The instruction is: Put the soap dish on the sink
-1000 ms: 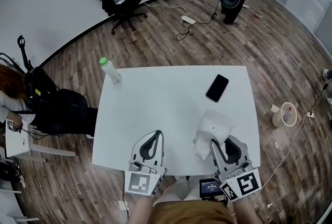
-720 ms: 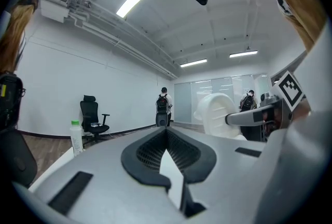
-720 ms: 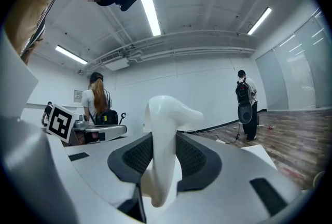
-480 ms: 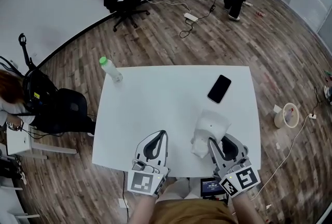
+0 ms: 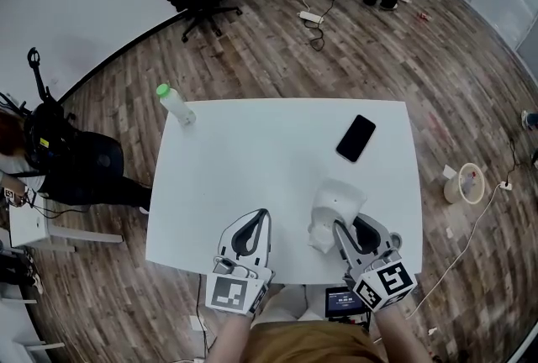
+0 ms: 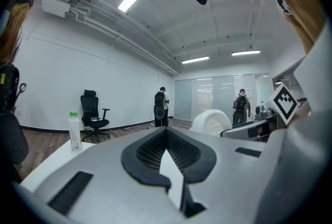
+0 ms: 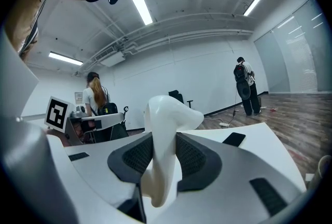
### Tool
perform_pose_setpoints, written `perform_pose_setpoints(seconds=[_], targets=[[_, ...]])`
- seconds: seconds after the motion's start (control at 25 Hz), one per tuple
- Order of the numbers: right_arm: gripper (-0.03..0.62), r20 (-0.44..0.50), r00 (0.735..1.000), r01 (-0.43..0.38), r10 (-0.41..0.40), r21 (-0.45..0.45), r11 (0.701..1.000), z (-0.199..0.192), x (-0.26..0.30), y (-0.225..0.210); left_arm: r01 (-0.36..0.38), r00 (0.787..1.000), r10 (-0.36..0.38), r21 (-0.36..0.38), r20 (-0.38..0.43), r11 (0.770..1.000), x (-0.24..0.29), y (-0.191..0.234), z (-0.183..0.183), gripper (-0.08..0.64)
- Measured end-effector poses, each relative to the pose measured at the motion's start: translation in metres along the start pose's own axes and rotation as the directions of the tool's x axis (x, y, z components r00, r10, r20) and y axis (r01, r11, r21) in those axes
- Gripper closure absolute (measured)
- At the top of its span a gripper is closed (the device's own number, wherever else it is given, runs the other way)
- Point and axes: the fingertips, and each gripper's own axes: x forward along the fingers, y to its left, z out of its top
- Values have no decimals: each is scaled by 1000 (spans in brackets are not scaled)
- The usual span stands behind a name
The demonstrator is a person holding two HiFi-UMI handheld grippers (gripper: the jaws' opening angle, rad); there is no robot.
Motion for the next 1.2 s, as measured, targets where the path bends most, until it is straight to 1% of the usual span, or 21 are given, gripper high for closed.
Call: perform_pose_setpoints(seconds=[0.2,0.4,0.56,0.76,1.04,1.2], targets=[[457,-33,999,-5,6,48,999,-21,3,-7,17,1000,-17,7,-22,1000,3,-6,-10,554],[456,-58,998,-4,11,117,993,-38,8,-12,15,999,-15,3,-47,1000,1,-5,-21,554],[456,-89,996,-4,18,152,988,-54,10,-15,18,998,-18,1,-61,1000,-3,-6,-29,554],[457,-141,990,9,28,254,967,-81,10,-22,-3,996,1,-27,-84,1000,-5,-2,-40,554],[456,-189,981,20,38,297,955,-105,15,-30,-5,995,2,-28,-99,1000,-5,-1,-47,554],[456,-203,978,24,50,345,938,-114,21,-34,-1,994,-3,-31,-112,1000,-1,-1,-51,554]])
